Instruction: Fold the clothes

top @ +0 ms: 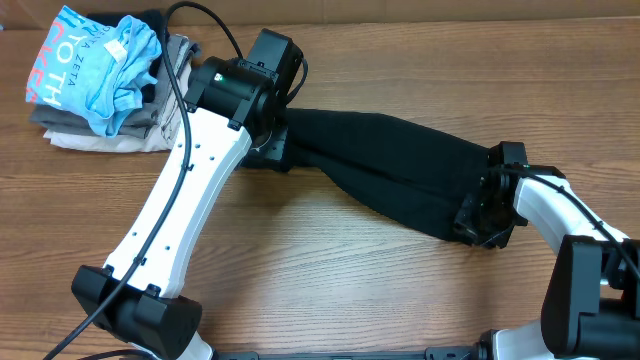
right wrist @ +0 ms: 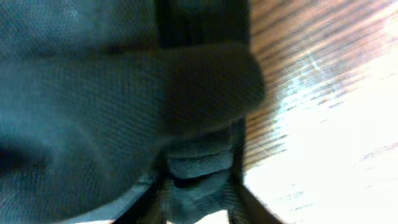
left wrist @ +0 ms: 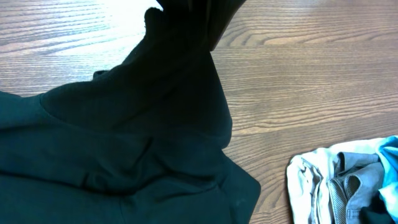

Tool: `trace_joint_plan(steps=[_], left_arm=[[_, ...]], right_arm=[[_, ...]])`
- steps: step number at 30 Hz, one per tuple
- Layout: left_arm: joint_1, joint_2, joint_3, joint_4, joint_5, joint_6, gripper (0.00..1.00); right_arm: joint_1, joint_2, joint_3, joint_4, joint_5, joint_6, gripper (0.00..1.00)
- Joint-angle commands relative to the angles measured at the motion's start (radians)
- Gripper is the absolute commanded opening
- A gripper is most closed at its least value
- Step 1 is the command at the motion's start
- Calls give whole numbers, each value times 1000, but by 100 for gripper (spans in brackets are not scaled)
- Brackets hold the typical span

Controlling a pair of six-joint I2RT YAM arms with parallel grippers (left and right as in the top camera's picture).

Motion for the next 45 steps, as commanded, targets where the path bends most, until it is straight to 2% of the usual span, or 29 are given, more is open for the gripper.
trace_joint_plan(steps=[1, 2, 3, 9, 14, 21, 25, 32, 37, 45], left_arm=[[5, 1, 21, 4, -2, 1, 4], [6, 1, 21, 3, -2, 1, 4], [6, 1, 21, 4, -2, 1, 4], [6, 1, 24, 2, -36, 2, 4], [6, -8, 76, -41, -45, 0, 4], [6, -15, 140, -191, 5, -49, 4], [6, -17, 120, -202, 54, -60, 4], [5, -17, 52, -200, 56, -61, 4], [6, -15, -55, -89, 55, -60, 4], [19, -14, -179, 213, 44, -29, 4]], right_arm=[[5, -19, -7, 10, 11, 4, 13], [5, -19, -7, 10, 11, 10, 5], [5, -19, -7, 10, 11, 20, 4], [3, -21, 34, -32, 10, 26, 4], [3, -69, 149, -183, 11, 26, 4], [3, -225, 289, -407, 11, 25, 4], [3, -291, 297, -481, 11, 21, 4], [3, -298, 294, -544, 13, -5, 4], [3, -275, 291, -503, 37, -5, 4], [-21, -146, 231, -388, 37, -1, 4]])
